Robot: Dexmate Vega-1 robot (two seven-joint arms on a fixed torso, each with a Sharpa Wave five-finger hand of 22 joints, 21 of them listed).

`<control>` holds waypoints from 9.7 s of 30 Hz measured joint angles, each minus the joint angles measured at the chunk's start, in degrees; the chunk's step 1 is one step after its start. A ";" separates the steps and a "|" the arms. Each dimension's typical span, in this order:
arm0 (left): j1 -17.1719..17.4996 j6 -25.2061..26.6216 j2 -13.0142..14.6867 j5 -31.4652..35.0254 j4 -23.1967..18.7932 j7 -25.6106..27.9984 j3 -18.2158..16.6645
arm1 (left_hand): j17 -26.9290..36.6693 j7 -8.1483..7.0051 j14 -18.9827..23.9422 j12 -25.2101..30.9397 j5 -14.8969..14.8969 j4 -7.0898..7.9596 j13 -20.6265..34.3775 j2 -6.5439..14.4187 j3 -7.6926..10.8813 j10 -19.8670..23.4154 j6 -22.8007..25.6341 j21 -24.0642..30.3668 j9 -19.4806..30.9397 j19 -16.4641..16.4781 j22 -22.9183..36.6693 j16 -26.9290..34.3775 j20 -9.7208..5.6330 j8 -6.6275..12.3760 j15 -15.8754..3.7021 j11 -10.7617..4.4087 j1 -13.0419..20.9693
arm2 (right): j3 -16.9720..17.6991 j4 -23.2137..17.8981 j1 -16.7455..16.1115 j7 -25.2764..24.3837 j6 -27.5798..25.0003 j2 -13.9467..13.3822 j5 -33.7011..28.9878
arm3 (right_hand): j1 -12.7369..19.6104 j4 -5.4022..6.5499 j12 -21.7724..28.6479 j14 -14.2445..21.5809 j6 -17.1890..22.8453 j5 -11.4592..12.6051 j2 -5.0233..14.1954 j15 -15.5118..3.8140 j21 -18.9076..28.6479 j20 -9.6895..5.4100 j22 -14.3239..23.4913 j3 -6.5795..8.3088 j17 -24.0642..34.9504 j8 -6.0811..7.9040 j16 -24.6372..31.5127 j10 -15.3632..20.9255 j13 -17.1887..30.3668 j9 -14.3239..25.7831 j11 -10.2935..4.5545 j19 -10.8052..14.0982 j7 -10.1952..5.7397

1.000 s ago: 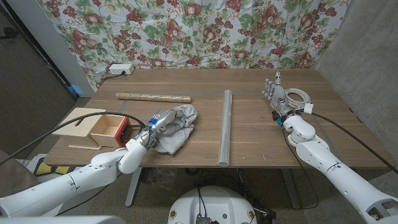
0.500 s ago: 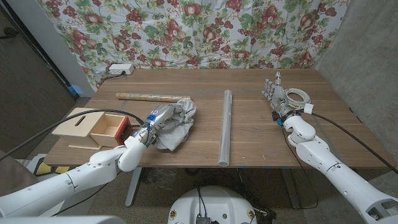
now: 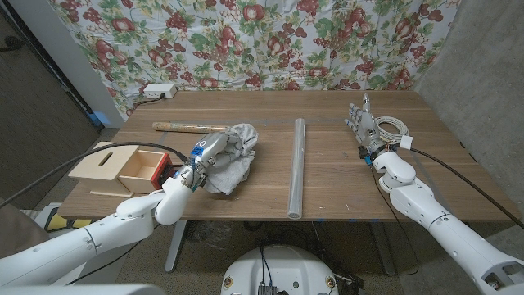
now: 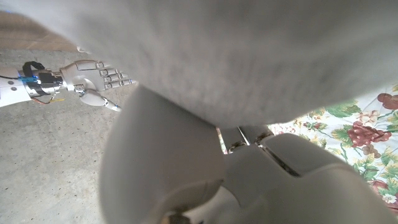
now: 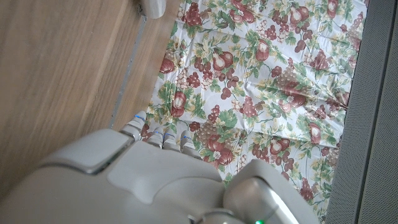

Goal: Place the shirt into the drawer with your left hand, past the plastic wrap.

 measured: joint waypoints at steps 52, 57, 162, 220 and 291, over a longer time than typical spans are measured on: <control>4.69 2.62 4.16 -2.25 -8.88 5.20 -6.65 | 0.87 0.72 2.35 0.05 0.37 -2.93 -1.32 -2.45 3.72 2.28 1.96 0.43 -2.20 1.07 -0.89 -1.35 -0.15 0.78 0.10 -0.16 -1.40 | -0.30 1.20 0.48 0.28 0.48 0.71 0.02 | 0.00 -0.24 0.00 -0.20 0.00 0.00 0.00 -0.26 0.00 -0.65 0.00 0.24 0.00 0.00 0.00 0.00 0.00 0.00 0.00 0.20 0.00; 5.87 3.72 4.84 -2.73 -10.01 6.07 -7.46 | 0.71 0.71 2.36 0.05 0.33 -2.93 -1.24 -2.45 3.72 2.27 1.96 0.43 -2.20 1.43 -1.14 -1.44 -0.11 0.99 0.10 -0.16 -1.40 | -0.27 1.21 0.25 0.21 0.76 0.78 0.03 | 0.00 -0.24 0.00 -0.20 0.00 0.00 0.00 -0.63 0.00 -1.06 0.00 0.24 0.00 0.00 0.00 0.00 0.00 0.00 0.00 0.21 0.00; 43.90 26.02 -7.12 8.07 -25.40 5.51 -45.43 | 0.27 0.50 3.67 -0.16 -2.09 -4.19 -2.07 -3.33 5.46 2.89 2.14 0.59 -4.80 2.72 -2.72 -2.68 -0.16 3.11 -0.41 -0.16 -2.28 | -1.10 1.38 2.85 0.49 -1.87 0.28 -0.80 | 0.00 -0.17 0.00 -0.42 0.00 -0.22 0.00 -0.82 0.00 -1.01 0.00 0.63 0.00 0.00 0.00 0.00 0.00 0.00 0.00 0.19 0.00; 43.20 29.94 -14.09 8.77 -22.26 2.13 -48.20 | -0.14 0.29 3.77 -0.50 -2.80 -3.97 -2.07 -3.28 6.01 2.83 1.93 0.58 -5.91 2.60 -3.25 -2.91 -0.09 3.77 -0.31 -0.14 -2.23 | -1.61 0.39 3.13 0.66 -3.26 -0.38 -1.16 | 0.00 -0.33 0.00 -0.42 0.00 -0.21 0.00 -0.82 0.00 -0.80 0.00 0.79 0.00 0.00 0.00 0.00 0.00 0.00 0.00 -0.01 0.00; 37.54 34.56 -6.56 5.77 -16.14 1.58 -39.02 | -0.43 -0.13 3.77 -0.67 -2.98 -4.75 -2.19 -3.32 6.80 2.86 1.52 0.60 -6.80 1.98 -4.01 -2.64 -0.09 5.44 -0.32 -0.16 -2.93 | -1.52 -0.82 3.30 0.21 -4.58 -1.59 -1.82 | 0.00 -0.41 0.00 -0.41 0.00 -0.21 0.00 -0.82 0.00 -0.81 0.00 1.19 0.00 0.00 0.00 0.00 0.00 0.00 0.00 -0.01 0.00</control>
